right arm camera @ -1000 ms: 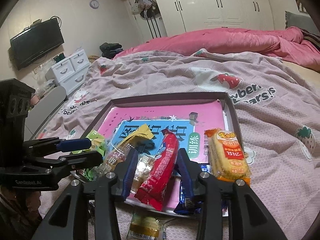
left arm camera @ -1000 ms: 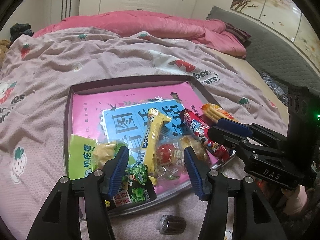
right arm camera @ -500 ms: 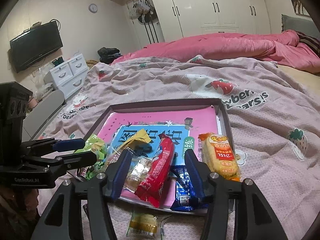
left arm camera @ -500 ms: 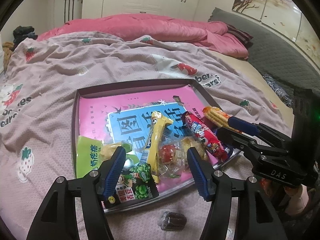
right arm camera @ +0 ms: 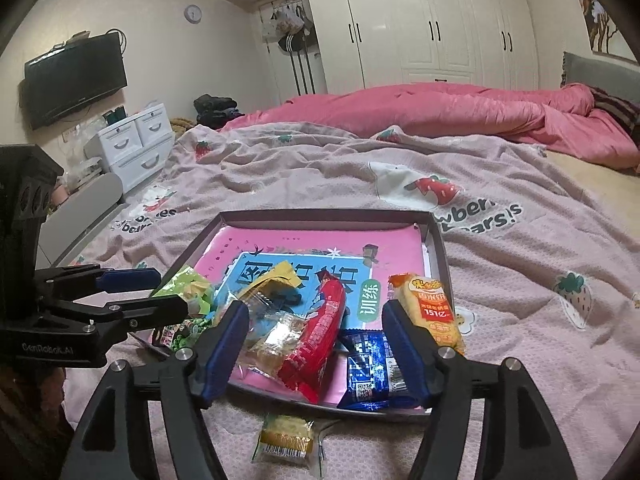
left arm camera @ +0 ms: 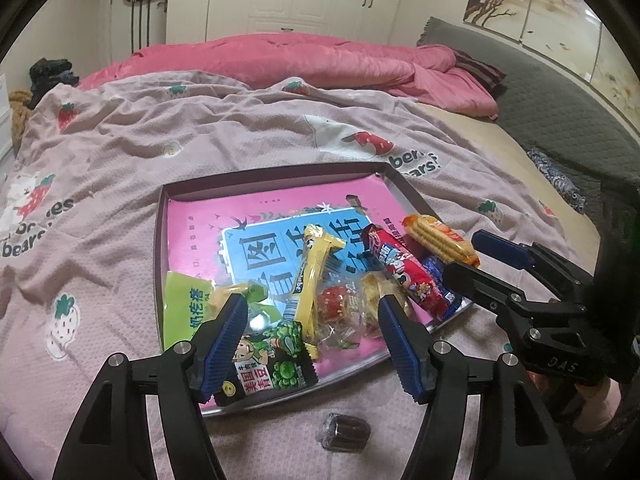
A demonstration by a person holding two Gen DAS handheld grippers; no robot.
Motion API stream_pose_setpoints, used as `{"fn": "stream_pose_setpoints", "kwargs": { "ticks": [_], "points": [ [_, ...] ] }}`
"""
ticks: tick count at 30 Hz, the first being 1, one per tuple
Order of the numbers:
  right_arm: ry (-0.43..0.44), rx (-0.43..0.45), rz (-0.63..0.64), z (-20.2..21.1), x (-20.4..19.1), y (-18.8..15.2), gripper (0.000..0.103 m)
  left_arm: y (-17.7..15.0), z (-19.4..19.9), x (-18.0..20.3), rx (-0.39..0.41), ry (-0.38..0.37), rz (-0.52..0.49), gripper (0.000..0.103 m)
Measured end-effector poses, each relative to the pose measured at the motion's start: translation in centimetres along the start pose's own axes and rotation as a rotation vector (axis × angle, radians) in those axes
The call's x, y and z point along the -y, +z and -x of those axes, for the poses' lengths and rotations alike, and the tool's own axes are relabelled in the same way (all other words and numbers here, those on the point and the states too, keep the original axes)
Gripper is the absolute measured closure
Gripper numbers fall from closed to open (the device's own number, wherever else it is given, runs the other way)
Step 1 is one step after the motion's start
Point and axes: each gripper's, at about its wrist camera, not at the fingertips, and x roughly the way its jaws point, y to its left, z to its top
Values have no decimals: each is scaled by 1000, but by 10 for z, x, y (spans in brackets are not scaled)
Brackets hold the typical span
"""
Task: Organize snacks
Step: 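Withdraw both tools from the tray toward the snacks on the bedspread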
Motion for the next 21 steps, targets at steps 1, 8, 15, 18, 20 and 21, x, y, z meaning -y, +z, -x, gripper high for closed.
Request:
{"fn": "stream_pose_setpoints", "kwargs": {
  "ticks": [1,8,15,18,20,21],
  "points": [
    [0,3,1,1,-1,0,33,0,2,1,3,2,-3,33],
    [1,26,-13,13,0,2,27,-2,13,4,22,19,-19,30],
    [2,38,-35,25,1,1,26,-4,22,3,21,29,-11,29],
    [3,40,-36,30,-1,-1,26,-7,26,3,16,38,-10,29],
    [1,41,-34,33,-3,-1,26,-10,29,3,11,41,-9,29],
    [1,40,-34,33,-3,-1,26,-11,30,2,9,41,-8,29]
  ]
}}
